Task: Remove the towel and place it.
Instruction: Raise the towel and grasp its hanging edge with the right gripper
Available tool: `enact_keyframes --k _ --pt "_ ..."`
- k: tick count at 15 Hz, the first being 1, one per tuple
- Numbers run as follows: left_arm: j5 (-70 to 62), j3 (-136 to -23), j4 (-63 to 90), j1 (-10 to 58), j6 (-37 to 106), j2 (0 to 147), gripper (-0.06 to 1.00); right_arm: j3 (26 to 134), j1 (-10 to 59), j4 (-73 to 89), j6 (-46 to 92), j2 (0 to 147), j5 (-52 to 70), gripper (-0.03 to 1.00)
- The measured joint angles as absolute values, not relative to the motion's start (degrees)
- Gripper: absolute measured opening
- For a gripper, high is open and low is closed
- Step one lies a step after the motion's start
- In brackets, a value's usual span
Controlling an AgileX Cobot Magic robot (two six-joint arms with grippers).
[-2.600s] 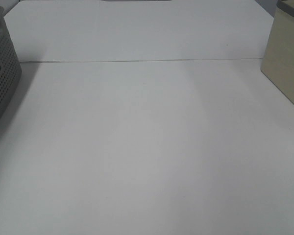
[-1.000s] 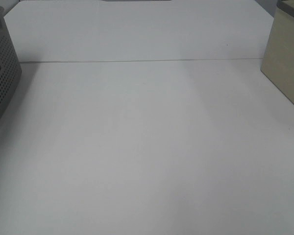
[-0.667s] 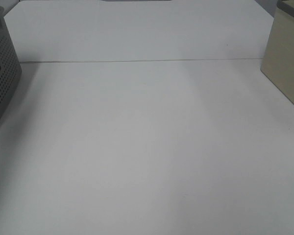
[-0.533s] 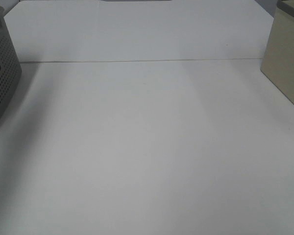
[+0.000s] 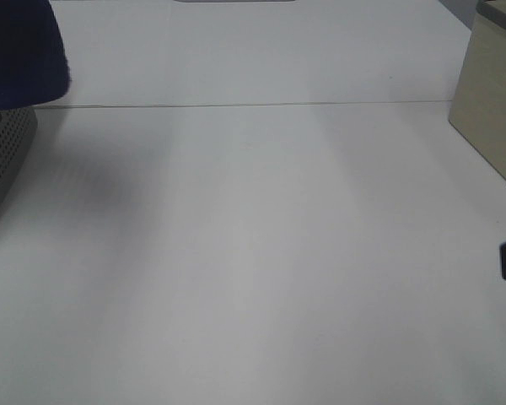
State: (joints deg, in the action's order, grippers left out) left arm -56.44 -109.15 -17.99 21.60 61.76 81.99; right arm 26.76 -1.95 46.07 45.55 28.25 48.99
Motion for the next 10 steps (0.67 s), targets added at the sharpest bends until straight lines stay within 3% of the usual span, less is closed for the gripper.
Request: enact_keyframes --k 3,4,6,10 --pt "-60.39 -109.15 -17.99 27.67 65.37 82.05 0.00 26.76 -1.95 61.82 65.72 39.19 48.30 0.76" --pt "-62.91 -109.15 -17.99 31.23 66.23 82.05 0.00 26.76 -1.95 75.86 83.71 48.70 49.05 0.76" --pt "-64.69 -109.15 -17.42 32.72 66.41 82.05 0.00 26.76 -1.95 88.64 100.27 58.61 52.88 0.76" --pt "-64.52 -109.15 -14.55 32.83 68.18 82.51 0.00 31.00 -0.74 98.72 115.34 74.77 62.17 0.76"
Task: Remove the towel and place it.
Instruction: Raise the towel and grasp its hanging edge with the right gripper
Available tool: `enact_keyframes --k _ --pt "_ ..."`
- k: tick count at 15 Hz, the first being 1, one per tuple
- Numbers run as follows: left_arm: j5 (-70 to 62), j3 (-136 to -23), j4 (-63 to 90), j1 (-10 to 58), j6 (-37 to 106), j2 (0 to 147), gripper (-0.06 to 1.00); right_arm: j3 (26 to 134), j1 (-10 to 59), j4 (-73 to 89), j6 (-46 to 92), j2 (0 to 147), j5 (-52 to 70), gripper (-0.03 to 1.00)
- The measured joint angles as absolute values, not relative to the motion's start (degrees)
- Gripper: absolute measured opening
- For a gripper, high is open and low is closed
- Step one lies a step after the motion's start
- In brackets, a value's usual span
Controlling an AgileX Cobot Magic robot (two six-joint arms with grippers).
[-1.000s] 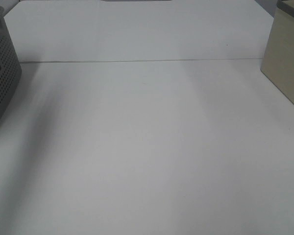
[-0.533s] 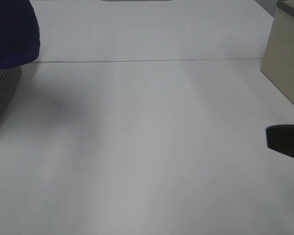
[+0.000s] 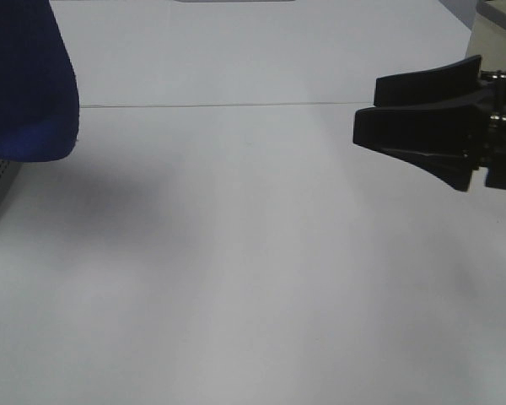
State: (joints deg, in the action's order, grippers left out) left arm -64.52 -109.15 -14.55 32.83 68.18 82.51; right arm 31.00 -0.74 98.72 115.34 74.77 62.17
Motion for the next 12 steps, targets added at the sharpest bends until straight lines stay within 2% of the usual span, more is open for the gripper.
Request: enact_keyframes --k 4,12 --pt "-60.39 -109.15 -11.00 32.83 68.58 85.08 0.00 45.09 12.61 99.41 114.19 90.41 53.51 0.76" --pt "-55.98 -109.15 -2.41 32.83 69.10 88.24 0.00 64.29 23.72 99.64 111.27 108.12 52.77 0.76"
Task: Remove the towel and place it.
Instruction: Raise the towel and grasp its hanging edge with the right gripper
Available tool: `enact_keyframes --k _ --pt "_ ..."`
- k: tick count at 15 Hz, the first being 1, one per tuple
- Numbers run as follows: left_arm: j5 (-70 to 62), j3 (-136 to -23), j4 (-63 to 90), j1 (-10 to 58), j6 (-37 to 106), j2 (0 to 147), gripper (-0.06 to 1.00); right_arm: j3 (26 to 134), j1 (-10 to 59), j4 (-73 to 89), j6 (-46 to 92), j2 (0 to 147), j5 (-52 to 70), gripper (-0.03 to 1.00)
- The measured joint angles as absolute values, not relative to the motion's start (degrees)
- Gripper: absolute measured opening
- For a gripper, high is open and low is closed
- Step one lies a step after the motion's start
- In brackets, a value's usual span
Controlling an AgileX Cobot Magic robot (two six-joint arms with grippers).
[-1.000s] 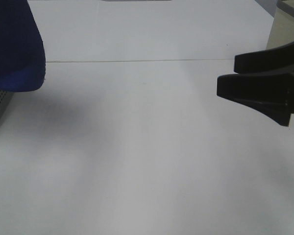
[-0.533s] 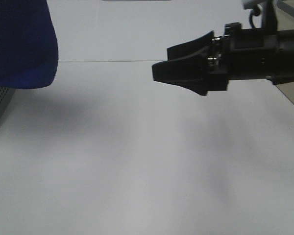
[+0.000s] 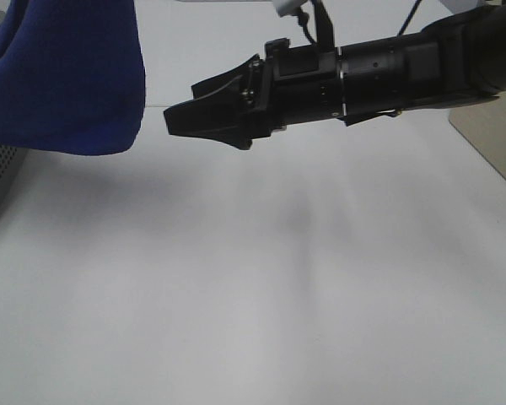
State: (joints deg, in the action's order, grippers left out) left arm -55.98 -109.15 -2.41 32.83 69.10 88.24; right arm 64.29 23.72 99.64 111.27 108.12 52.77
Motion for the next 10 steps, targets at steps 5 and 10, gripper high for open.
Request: enact_keyframes --k 5,10 --pt "-54.43 -109.15 0.69 32.83 69.10 88.24 0.00 71.79 26.47 99.58 110.81 113.62 50.82 0.76" --pt "-53.86 -109.15 2.58 32.83 69.04 88.46 0.00 77.12 27.22 99.64 110.47 114.71 51.45 0.76"
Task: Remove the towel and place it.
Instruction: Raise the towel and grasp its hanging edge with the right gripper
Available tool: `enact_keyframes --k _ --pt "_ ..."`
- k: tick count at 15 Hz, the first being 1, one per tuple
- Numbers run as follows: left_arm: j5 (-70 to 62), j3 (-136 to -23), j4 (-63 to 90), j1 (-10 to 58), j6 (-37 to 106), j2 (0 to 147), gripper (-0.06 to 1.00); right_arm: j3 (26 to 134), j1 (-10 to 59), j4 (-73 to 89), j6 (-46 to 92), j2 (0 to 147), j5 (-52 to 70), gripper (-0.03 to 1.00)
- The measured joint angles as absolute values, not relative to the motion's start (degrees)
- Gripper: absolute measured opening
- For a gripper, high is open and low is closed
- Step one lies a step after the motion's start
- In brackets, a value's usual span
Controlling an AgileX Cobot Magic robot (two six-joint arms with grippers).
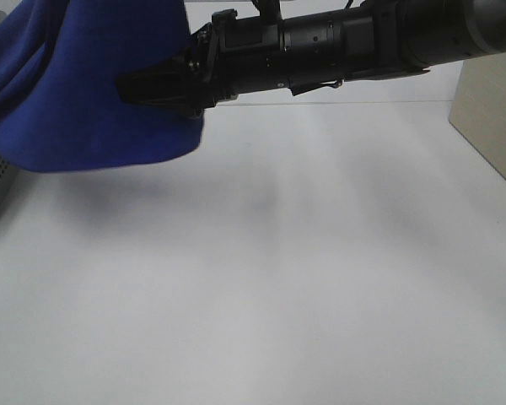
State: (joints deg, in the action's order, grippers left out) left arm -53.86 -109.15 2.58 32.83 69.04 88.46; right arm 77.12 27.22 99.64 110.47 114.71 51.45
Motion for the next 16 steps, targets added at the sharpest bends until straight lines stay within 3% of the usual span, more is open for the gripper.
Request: enact_keyframes --k 10,14,16 --pt "-53.11 -109.15 -5.61 32.83 63.08 88.92 0.00 77.35 23.95 87.49 102.33 113.39 54.43 0.74" --pt "-53.17 -109.15 -5.61 32.83 63.03 88.92 0.00 77.35 23.43 82.91 100.90 113.39 53.46 0.35" --pt "-53.17 -109.15 -5.61 32.83 63.03 88.92 0.00 77.35 22.40 82.74 99.81 113.39 53.57 0.04"
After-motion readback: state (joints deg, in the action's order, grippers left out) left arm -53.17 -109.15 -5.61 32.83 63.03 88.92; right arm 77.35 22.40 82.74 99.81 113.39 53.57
